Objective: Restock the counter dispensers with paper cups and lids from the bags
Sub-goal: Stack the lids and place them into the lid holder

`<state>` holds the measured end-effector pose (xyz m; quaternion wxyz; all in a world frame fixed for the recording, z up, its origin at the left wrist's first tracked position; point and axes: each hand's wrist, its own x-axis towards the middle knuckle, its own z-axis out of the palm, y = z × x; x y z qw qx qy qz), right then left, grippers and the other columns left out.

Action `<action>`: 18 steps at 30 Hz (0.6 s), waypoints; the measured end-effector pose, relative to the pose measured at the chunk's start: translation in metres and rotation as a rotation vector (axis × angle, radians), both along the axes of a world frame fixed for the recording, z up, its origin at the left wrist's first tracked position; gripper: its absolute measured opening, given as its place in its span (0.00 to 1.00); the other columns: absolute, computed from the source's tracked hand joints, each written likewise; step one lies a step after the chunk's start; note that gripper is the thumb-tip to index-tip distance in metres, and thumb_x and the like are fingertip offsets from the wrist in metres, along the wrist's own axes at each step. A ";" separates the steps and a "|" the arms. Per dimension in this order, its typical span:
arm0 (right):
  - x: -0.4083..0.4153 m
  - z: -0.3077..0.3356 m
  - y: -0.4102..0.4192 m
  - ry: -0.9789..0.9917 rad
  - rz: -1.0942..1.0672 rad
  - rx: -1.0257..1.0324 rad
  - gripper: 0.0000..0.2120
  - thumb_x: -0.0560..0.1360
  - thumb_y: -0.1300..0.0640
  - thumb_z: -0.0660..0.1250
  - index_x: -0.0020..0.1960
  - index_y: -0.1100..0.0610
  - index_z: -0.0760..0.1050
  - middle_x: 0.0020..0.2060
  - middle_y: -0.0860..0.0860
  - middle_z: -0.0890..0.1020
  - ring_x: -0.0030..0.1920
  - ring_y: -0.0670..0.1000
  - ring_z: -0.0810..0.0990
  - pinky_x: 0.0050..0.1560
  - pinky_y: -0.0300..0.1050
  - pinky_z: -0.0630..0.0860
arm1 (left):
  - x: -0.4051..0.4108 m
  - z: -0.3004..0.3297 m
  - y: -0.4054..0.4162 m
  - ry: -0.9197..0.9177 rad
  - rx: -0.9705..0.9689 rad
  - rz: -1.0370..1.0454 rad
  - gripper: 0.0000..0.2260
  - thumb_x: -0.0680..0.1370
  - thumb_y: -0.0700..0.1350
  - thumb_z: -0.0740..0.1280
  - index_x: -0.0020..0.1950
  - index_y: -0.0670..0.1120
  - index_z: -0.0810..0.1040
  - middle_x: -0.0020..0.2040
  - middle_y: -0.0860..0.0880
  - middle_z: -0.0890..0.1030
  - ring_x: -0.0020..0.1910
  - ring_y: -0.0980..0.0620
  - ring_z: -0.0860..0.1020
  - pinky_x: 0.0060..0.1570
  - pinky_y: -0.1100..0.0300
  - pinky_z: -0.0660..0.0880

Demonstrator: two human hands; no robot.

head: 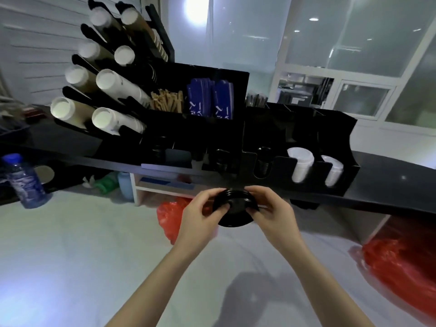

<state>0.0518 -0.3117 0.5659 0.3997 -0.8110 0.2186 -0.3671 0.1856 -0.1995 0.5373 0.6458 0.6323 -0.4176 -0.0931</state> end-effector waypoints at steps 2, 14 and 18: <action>0.023 0.002 0.002 -0.022 -0.050 -0.019 0.22 0.70 0.70 0.71 0.54 0.44 0.78 0.47 0.39 0.83 0.52 0.43 0.81 0.54 0.46 0.79 | 0.023 0.004 0.000 -0.026 -0.013 -0.017 0.16 0.74 0.38 0.72 0.59 0.53 0.79 0.55 0.57 0.81 0.56 0.62 0.78 0.54 0.69 0.73; 0.103 0.017 -0.004 0.021 0.019 0.008 0.24 0.66 0.64 0.78 0.56 0.44 0.78 0.52 0.45 0.83 0.55 0.48 0.82 0.58 0.52 0.78 | 0.134 0.014 -0.020 -0.131 -0.065 -0.131 0.22 0.70 0.29 0.69 0.58 0.50 0.79 0.55 0.56 0.80 0.58 0.59 0.78 0.57 0.66 0.73; 0.113 0.026 -0.014 -0.033 -0.093 -0.011 0.23 0.66 0.62 0.78 0.56 0.47 0.78 0.51 0.44 0.82 0.54 0.47 0.81 0.57 0.49 0.78 | 0.157 0.013 -0.035 -0.262 -0.046 -0.139 0.22 0.74 0.39 0.72 0.67 0.52 0.76 0.62 0.58 0.77 0.65 0.60 0.73 0.64 0.65 0.69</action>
